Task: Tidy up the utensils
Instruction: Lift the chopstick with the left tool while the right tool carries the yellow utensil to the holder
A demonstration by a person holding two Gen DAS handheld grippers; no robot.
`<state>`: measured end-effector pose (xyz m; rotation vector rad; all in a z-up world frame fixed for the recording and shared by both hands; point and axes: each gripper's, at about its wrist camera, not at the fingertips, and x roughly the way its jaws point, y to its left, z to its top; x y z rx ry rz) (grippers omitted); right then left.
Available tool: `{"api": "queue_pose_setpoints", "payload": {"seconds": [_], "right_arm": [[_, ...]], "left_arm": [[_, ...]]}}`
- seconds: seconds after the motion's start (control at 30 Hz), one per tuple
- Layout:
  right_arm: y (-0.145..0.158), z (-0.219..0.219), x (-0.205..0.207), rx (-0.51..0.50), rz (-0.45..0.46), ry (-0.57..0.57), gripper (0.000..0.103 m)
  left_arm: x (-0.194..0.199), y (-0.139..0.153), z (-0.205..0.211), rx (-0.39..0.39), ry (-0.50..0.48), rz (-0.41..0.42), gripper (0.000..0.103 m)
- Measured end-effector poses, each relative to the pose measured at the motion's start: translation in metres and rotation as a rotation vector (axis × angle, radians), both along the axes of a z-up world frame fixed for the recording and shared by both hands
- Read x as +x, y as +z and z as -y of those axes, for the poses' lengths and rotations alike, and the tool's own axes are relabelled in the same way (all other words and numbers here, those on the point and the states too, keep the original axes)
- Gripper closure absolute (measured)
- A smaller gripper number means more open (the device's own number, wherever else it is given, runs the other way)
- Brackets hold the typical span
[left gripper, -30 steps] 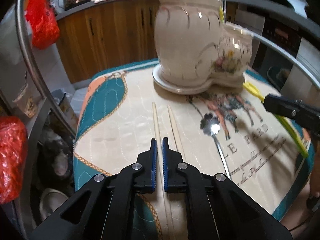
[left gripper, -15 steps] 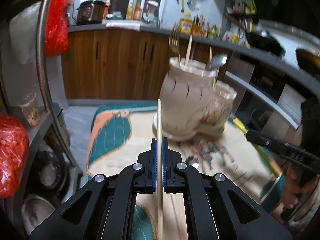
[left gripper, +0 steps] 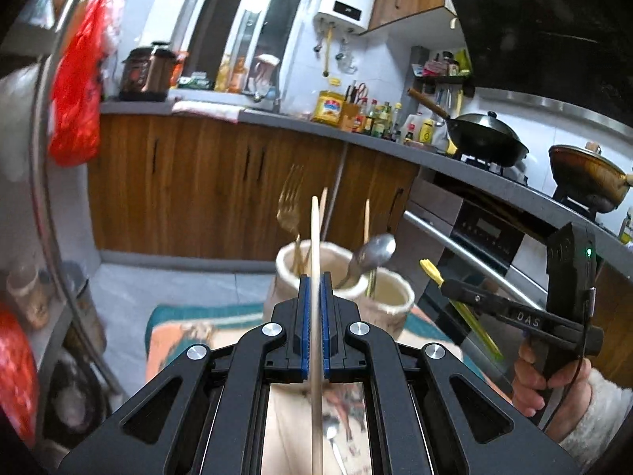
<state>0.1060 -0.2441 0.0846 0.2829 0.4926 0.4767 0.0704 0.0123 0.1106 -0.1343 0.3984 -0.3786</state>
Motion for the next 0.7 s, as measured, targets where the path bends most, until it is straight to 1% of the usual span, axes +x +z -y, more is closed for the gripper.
{"api": "queue_pose_setpoints", "payload": {"seconds": [0.1, 0.23, 0.33, 0.4, 0.53, 0.63, 0.7], "right_arm": [[0.007, 0.004, 0.016, 0.013, 0.029, -0.021, 0.093], [0.009, 0.005, 0.041, 0.064, 0.050, -0.038, 0.093], [0.008, 0.001, 0.057, 0.098, 0.072, -0.044, 0.093], [0.010, -0.002, 0.062, 0.108, 0.108, -0.046, 0.093], [0.015, -0.013, 0.066, 0.106, 0.193, -0.039, 0.093], [0.014, -0.021, 0.070, 0.098, 0.233, -0.024, 0.093], [0.012, -0.024, 0.072, 0.095, 0.243, -0.025, 0.093]], "left_arm": [[0.016, 0.009, 0.009, 0.008, -0.011, 0.027, 0.098], [0.038, 0.016, 0.021, 0.021, -0.009, 0.072, 0.098], [0.055, 0.024, 0.024, -0.010, 0.001, 0.105, 0.098], [0.062, 0.030, 0.025, -0.034, 0.010, 0.131, 0.098], [0.076, 0.040, 0.029, -0.081, 0.023, 0.214, 0.098], [0.086, 0.036, 0.038, -0.058, 0.034, 0.255, 0.098], [0.093, 0.029, 0.043, -0.033, 0.055, 0.274, 0.098]]}}
